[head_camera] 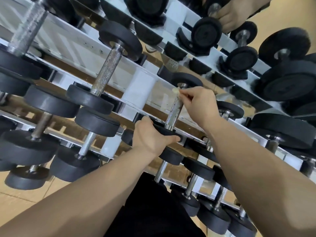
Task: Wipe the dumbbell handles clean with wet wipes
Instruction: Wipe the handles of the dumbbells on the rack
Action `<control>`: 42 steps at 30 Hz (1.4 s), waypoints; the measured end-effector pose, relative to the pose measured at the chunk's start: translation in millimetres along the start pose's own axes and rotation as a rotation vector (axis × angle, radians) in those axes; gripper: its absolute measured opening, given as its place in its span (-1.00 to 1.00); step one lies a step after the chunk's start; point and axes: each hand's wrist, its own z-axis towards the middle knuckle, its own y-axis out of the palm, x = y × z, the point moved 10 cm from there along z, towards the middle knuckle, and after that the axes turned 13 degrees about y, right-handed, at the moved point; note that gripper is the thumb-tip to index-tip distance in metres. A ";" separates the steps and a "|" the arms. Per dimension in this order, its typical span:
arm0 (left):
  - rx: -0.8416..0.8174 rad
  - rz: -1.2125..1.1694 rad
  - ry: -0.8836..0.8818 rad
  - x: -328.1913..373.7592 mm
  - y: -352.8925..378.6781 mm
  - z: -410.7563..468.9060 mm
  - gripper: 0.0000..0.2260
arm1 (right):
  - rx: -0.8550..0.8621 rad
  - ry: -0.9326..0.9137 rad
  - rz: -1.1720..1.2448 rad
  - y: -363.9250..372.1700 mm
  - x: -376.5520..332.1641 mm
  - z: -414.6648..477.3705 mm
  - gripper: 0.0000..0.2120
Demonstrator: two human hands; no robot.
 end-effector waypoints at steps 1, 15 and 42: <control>-0.006 -0.001 0.003 -0.3 -0.4 0.9 -0.31 | -0.033 -0.019 -0.025 4.6 -3.7 -5.2 -0.85; -0.044 -0.018 -0.025 -6.3 0.2 5.4 -0.22 | -0.227 -0.067 -0.335 43.6 -24.8 -11.5 -0.76; 0.016 0.159 -0.039 18.5 -9.5 -4.8 -0.21 | -0.209 0.265 0.638 74.2 33.8 -42.3 -0.98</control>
